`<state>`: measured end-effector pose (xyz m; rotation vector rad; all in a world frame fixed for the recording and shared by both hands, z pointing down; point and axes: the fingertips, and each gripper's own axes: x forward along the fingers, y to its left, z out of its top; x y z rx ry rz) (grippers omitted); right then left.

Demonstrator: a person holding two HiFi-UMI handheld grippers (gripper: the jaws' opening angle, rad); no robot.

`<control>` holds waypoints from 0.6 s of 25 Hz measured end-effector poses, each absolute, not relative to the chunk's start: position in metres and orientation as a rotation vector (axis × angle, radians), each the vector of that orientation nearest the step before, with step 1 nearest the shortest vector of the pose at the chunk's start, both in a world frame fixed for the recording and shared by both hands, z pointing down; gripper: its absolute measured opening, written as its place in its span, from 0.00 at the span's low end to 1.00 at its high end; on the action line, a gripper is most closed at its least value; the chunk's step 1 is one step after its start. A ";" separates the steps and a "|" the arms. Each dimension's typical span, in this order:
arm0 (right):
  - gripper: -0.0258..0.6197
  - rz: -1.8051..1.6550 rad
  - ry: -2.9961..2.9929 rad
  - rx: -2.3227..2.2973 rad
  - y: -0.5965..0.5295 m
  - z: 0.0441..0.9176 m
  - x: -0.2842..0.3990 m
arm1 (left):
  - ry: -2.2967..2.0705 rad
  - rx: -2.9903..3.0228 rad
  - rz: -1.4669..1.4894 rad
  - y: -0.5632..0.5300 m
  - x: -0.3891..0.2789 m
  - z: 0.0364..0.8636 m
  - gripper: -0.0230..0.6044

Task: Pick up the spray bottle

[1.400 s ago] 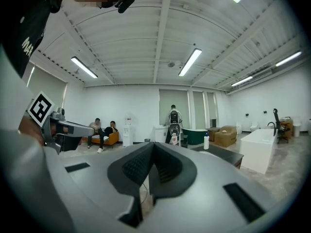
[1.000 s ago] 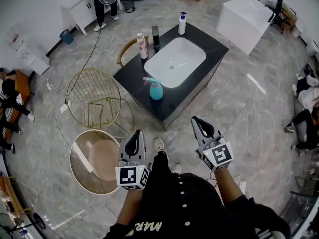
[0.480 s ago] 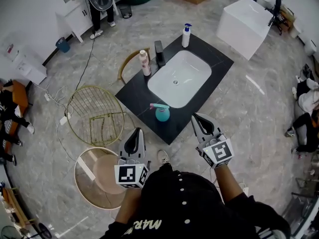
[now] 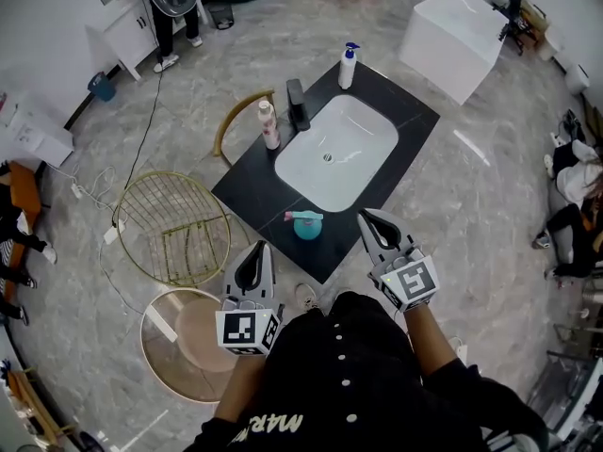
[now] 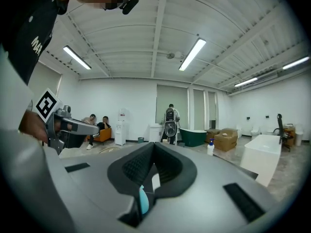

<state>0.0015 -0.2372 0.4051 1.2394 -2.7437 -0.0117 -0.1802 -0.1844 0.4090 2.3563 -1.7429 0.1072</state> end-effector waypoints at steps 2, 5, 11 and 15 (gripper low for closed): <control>0.03 -0.007 -2.747 1.221 -0.246 0.410 0.003 | -1.744 2.340 0.114 -0.189 -0.179 0.413 0.07; 0.03 0.004 -2.754 1.169 -0.258 0.417 0.003 | -1.755 2.309 0.116 -0.196 -0.176 0.417 0.07; 0.03 0.008 -2.807 0.964 -0.272 0.438 -0.009 | -1.828 2.288 0.074 -0.198 -0.172 0.412 0.07; 0.16 0.072 -2.845 0.771 -0.280 0.465 -0.025 | -1.853 2.210 0.111 -0.193 -0.173 0.427 0.07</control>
